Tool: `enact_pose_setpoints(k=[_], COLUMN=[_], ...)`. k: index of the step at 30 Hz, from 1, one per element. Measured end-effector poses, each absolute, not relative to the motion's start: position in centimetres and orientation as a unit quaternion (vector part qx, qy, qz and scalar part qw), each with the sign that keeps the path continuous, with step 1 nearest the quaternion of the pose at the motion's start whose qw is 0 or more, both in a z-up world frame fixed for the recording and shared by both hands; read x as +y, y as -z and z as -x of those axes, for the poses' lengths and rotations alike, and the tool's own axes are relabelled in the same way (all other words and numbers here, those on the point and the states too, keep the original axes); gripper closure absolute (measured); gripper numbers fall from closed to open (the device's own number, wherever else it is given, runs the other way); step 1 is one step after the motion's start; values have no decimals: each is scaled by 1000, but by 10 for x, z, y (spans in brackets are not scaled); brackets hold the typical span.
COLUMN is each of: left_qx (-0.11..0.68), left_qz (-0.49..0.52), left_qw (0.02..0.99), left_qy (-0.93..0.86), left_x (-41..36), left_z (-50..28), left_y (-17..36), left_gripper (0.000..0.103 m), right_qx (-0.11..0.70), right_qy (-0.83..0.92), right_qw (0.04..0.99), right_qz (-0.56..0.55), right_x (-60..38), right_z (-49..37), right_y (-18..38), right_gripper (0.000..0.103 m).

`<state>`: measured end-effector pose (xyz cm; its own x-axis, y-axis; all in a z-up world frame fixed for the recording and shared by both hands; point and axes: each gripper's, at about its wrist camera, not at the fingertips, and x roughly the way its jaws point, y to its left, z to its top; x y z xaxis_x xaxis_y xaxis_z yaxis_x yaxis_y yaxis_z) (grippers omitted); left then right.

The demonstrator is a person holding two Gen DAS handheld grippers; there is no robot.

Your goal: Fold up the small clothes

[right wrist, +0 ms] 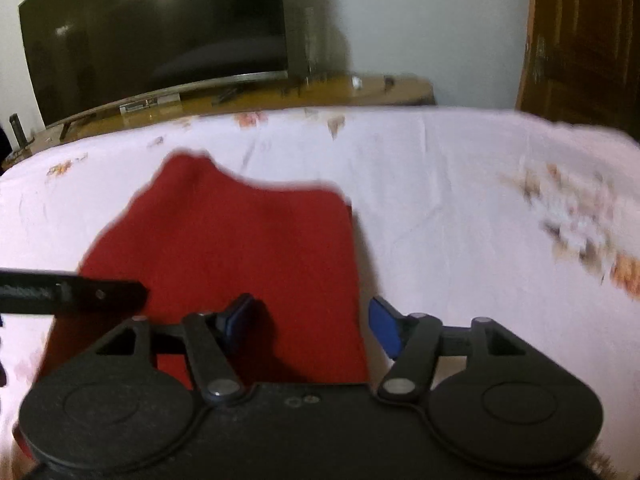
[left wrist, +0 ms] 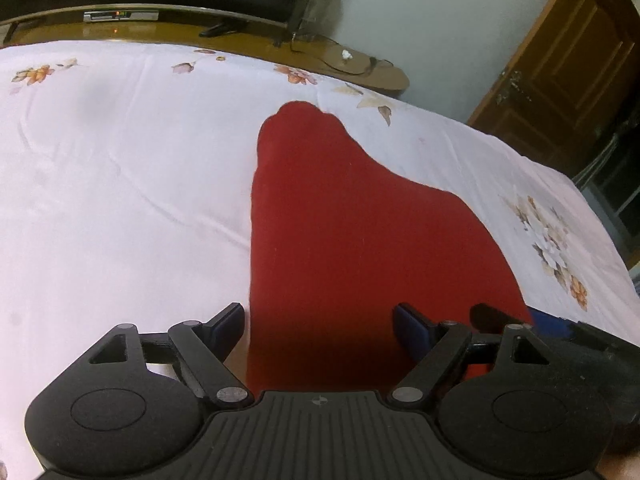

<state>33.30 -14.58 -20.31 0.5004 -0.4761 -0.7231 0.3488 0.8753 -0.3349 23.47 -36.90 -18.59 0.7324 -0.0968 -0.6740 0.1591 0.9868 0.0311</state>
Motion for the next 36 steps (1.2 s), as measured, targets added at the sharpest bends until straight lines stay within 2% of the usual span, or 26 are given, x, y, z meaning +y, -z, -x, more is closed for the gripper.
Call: enact_pose_setpoints(k=[8,14,20,24,27,36], left_qx=[431,444,456,449,457,451], left_qz=[36,26,49,23,36,45], left_qw=[867,858,851,855,850,855], left_qy=[248,256,256,260,261,253], left_x=[-144,-141,-129,-136,-133,-133], left_z=[-299,-279,-268,-261,-262,-277], left_y=[196,211,211,215,210,197], left_gripper=[22,22,22,22,22,22], right_qx=[336,383,358,403,403,381], right_qy=[58,55,53,57,60,55], right_qw=[938,922,932,913,908,918], right_qz=[-61,-31,-31,-39,-96,-93], right_x=[-360,-344,-341,-347,-358,-365], right_z=[-198,-182,-160,-166,-165,-173], right_y=[160,185,175,199,196,182], right_gripper=[41,40,37,36,36,32])
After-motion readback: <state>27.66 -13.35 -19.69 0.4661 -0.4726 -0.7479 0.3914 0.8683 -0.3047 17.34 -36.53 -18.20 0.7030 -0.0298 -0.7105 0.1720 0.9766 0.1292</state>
